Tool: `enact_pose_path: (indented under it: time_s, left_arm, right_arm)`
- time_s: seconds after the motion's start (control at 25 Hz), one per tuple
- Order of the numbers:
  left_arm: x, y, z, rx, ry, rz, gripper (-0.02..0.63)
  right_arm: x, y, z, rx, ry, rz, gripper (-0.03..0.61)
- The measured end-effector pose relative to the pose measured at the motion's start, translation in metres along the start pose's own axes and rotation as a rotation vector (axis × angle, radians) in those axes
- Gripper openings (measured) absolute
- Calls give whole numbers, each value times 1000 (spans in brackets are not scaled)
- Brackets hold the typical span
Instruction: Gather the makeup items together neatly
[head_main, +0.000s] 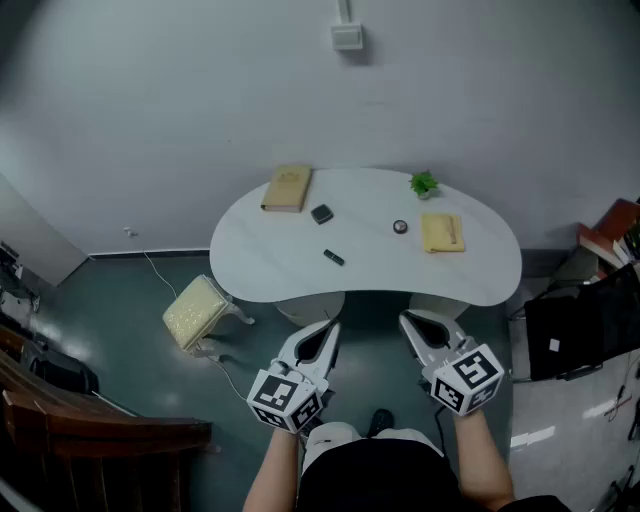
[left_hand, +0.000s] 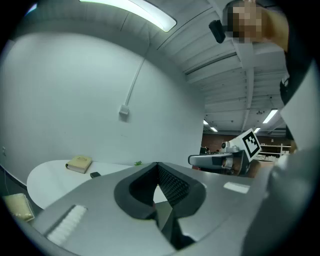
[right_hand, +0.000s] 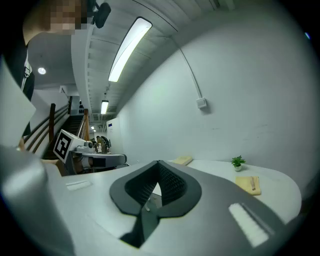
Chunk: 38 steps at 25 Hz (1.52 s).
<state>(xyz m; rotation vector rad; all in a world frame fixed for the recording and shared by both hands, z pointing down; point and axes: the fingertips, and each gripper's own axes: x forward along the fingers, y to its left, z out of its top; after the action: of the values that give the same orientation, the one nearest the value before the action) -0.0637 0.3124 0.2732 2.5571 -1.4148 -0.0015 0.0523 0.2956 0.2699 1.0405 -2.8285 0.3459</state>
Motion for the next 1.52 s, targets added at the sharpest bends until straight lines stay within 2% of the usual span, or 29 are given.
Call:
enact_pose_path:
  time_s: [0.32, 0.6, 1.04, 1.28, 1.52]
  left_arm:
    - [2, -17, -2, 23, 0, 2, 0]
    - [2, -29, -7, 35, 12, 17, 0]
    - [-5, -45, -27, 45, 59, 22, 0]
    - [-4, -38, -34, 47, 80, 21, 12]
    - [6, -28, -34, 57, 77, -7, 55]
  right_arm:
    - [-17, 2, 3, -23, -19, 13, 9]
    - [-29, -1, 0, 7, -47, 12, 11]
    - [-37, 3, -22, 13, 2, 18, 14]
    - [-29, 11, -29, 31, 19, 57, 15]
    - [-13, 10, -30, 25, 39, 69, 86]
